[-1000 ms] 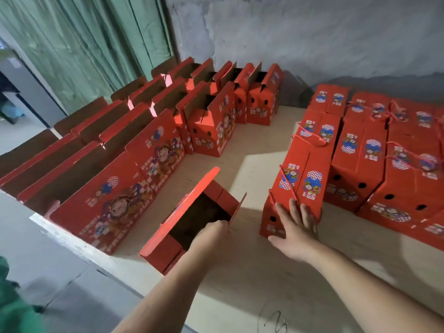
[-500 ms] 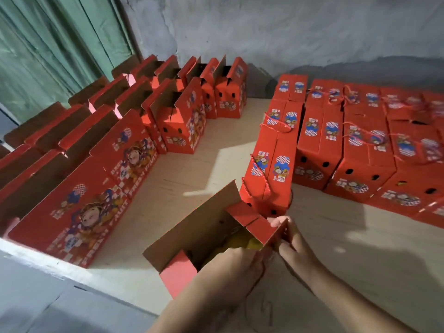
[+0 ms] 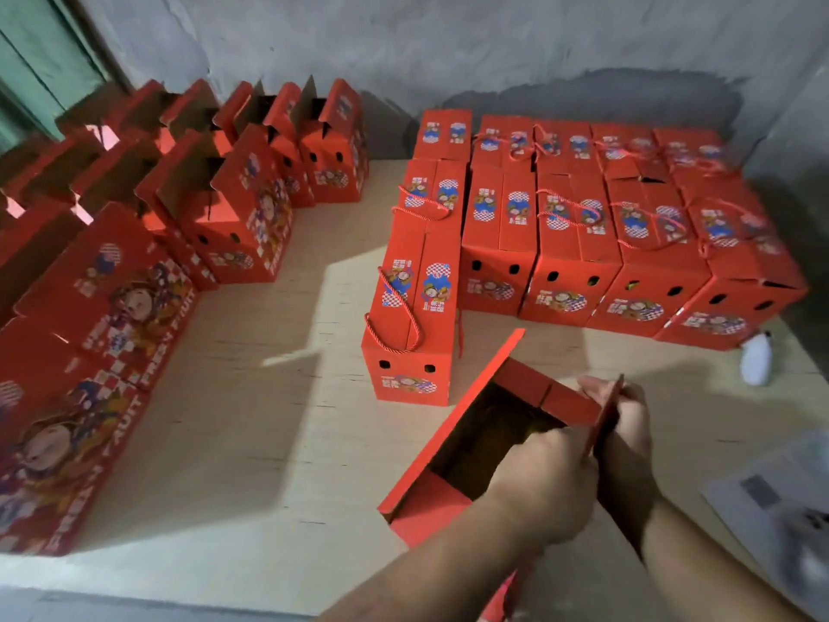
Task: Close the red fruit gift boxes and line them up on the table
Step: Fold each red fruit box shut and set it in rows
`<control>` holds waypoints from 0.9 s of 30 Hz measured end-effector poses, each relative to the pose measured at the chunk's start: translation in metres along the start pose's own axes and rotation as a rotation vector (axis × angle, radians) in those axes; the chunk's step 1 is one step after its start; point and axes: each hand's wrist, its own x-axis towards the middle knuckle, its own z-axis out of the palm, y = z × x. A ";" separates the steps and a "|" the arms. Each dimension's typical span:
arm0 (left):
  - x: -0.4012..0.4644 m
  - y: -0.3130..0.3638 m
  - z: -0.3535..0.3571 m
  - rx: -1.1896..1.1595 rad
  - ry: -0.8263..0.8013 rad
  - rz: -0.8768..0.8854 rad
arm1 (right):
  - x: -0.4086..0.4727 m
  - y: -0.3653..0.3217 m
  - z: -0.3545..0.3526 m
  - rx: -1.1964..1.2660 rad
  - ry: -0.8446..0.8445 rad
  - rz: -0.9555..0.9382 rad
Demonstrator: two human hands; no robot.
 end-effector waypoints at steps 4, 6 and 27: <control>0.006 0.009 -0.013 -0.266 0.199 0.159 | 0.037 -0.020 0.000 -0.002 -0.005 0.130; -0.004 -0.004 -0.035 -0.242 0.371 0.285 | 0.050 -0.028 0.001 -0.136 -0.079 0.112; -0.028 -0.085 0.031 -0.846 0.361 -0.151 | 0.029 -0.028 0.071 -1.990 -0.723 -0.017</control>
